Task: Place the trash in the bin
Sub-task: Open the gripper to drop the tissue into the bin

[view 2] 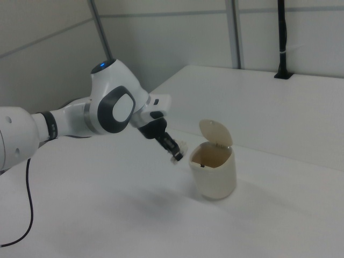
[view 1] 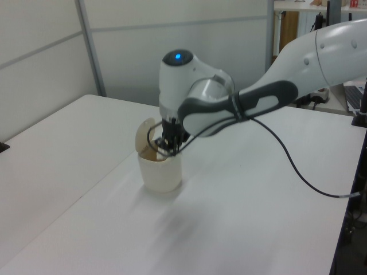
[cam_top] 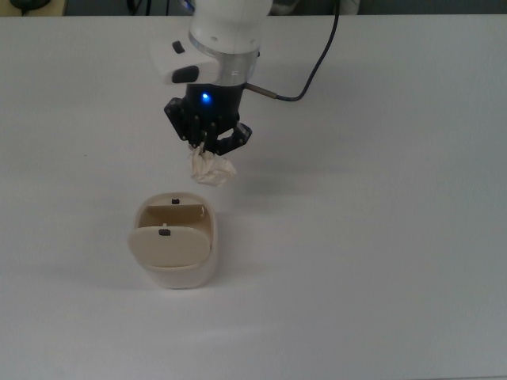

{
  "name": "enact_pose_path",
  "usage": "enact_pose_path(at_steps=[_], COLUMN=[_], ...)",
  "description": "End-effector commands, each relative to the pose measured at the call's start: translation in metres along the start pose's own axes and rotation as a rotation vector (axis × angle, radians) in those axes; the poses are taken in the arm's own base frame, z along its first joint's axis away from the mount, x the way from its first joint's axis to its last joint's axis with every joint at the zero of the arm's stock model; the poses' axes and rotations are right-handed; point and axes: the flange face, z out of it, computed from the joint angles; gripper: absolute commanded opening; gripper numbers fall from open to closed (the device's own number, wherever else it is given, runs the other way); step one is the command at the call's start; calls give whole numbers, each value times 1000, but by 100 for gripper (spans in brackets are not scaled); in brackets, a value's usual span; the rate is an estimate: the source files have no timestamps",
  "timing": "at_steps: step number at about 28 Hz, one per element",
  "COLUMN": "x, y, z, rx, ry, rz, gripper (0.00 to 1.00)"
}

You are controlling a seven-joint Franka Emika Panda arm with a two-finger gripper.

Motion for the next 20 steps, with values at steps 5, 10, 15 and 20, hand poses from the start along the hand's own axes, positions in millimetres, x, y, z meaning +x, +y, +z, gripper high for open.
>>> enact_pose_path(at_steps=[5, 10, 15, 20], x=[31, 39, 41, 46], y=[37, 41, 42, 39], z=[-12, -11, -9, -3], rx=[25, 23, 12, -8], ry=[10, 16, 14, -2], rz=[112, 123, 161, 194], gripper=[9, 27, 100, 100])
